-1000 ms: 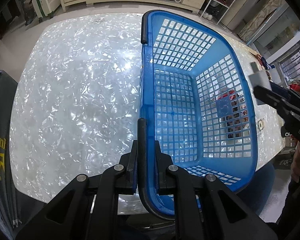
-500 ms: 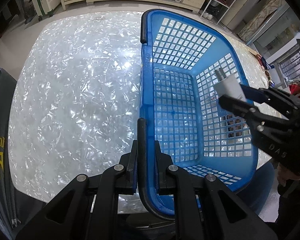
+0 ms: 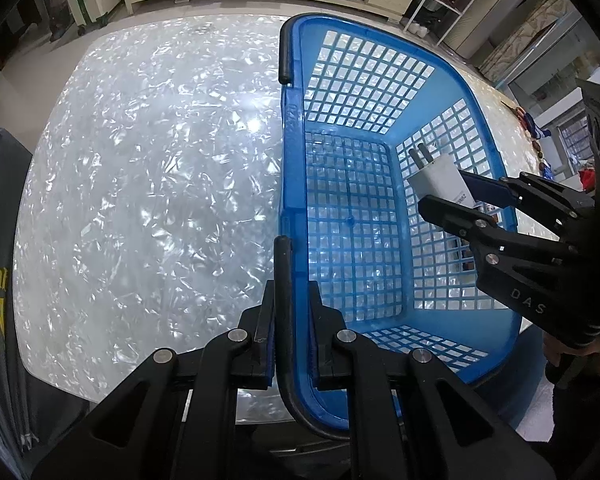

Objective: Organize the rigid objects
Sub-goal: 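Lift the charger box with the right tool and carry it over the basket, then open the right tool to drop the charger box into the basket, then move the right tool to the white remote and grasp it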

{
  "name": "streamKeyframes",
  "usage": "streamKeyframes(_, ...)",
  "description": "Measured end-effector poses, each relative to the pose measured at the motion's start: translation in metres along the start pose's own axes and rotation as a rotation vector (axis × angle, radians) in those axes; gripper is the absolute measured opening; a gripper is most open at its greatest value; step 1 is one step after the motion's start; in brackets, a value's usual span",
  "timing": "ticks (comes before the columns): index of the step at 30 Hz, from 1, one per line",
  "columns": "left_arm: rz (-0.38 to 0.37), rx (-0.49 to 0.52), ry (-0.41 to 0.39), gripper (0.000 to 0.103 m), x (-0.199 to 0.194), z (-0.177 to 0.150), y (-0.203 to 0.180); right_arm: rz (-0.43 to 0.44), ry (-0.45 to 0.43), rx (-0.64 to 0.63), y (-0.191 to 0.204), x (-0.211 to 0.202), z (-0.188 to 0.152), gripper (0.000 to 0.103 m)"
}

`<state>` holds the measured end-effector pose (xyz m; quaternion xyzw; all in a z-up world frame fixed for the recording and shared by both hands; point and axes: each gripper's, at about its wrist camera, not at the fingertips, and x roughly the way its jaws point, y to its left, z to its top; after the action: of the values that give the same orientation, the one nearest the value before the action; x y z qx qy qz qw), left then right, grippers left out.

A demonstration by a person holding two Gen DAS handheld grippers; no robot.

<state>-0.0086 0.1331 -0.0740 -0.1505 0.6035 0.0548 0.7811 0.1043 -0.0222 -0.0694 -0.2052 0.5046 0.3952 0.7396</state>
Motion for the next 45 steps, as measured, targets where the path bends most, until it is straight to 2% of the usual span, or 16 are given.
streamKeyframes(14, 0.009, -0.003, 0.004, 0.013, 0.001, -0.002, 0.000, -0.001, -0.027, 0.007, -0.003, -0.004, 0.002, 0.036)
streamKeyframes(16, 0.012, -0.005, 0.007, 0.013, 0.002, -0.001, 0.000, -0.009, -0.043, 0.017, -0.005, -0.006, 0.003, 0.043)
streamKeyframes(18, 0.014, -0.007, 0.008, 0.013, 0.003, -0.001, 0.000, 0.007, -0.062, 0.017, -0.006, -0.011, 0.005, 0.068)
streamKeyframes(20, 0.014, -0.007, 0.008, 0.013, 0.002, -0.002, -0.001, 0.028, -0.079, 0.024, -0.008, -0.016, 0.006, 0.078)
streamKeyframes(21, 0.017, -0.006, 0.007, 0.013, 0.002, -0.002, -0.001, 0.028, -0.085, 0.029, -0.008, -0.018, 0.007, 0.087)
streamKeyframes(27, 0.023, -0.007, 0.012, 0.013, 0.003, -0.001, -0.001, 0.031, -0.119, 0.052, -0.021, -0.047, 0.008, 0.100)
streamKeyframes(29, 0.028, -0.007, 0.011, 0.013, 0.004, -0.001, -0.001, 0.027, -0.137, 0.067, -0.031, -0.061, 0.004, 0.103)
streamKeyframes(34, 0.026, -0.009, 0.006, 0.013, 0.003, -0.002, -0.002, -0.059, -0.150, 0.135, -0.072, -0.084, -0.013, 0.103)
streamKeyframes(40, 0.021, -0.014, 0.004, 0.013, 0.003, -0.002, -0.001, -0.144, -0.058, 0.284, -0.135, -0.085, -0.049, 0.103)
streamKeyframes(45, 0.014, -0.018, 0.006, 0.013, 0.003, -0.003, 0.000, -0.163, -0.034, 0.381, -0.165, -0.082, -0.079, 0.103)
